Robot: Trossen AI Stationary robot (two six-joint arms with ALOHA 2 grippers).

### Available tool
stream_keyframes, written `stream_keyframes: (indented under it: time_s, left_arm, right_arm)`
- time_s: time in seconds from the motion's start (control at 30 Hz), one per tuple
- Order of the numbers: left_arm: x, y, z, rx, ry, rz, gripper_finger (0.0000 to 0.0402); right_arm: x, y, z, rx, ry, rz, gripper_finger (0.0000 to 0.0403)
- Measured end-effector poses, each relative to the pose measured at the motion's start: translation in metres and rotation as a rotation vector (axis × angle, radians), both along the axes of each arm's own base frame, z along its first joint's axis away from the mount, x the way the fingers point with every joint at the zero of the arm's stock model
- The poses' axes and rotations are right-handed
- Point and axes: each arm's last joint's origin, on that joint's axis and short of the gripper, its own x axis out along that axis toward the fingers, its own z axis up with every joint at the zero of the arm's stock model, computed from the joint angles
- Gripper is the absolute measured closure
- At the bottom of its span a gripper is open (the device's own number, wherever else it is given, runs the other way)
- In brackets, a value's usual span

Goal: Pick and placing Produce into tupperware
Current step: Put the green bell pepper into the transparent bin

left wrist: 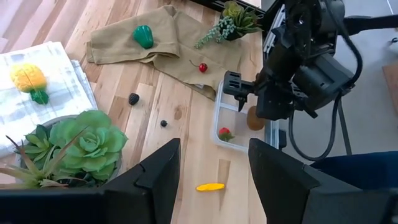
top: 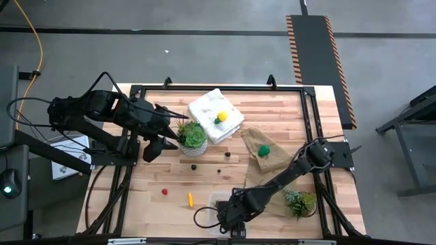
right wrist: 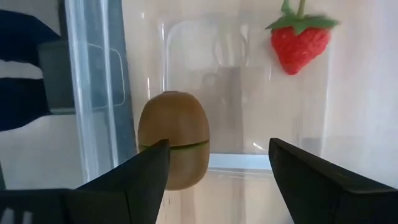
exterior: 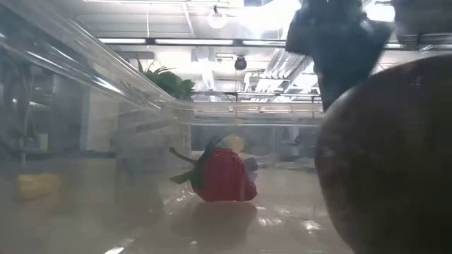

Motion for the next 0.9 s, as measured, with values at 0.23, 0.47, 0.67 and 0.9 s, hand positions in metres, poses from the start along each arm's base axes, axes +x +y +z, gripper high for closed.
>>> stream_keyframes:
  time_s: [0.23, 0.47, 0.67, 0.9]
  left_arm:
    - [0.0, 0.0, 0.0, 0.02, -0.002, -0.018, 0.0222]
    - [0.0, 0.0, 0.0, 0.024, -0.003, -0.02, 0.0222]
    - [-0.002, 0.0, -0.002, 0.014, 0.024, -0.01, 0.0222]
    - [-0.004, 0.001, -0.004, -0.001, 0.06, 0.006, 0.0222]
  right_arm:
    - [0.002, -0.016, 0.059, -0.069, -0.146, -0.073, 0.0137]
    - [0.001, -0.03, 0.103, -0.091, -0.224, -0.177, 0.0137]
    - [-0.002, -0.044, 0.105, -0.1, -0.135, -0.322, 0.0137]
    - [-0.011, -0.083, 0.101, -0.213, 0.073, -0.559, 0.0137]
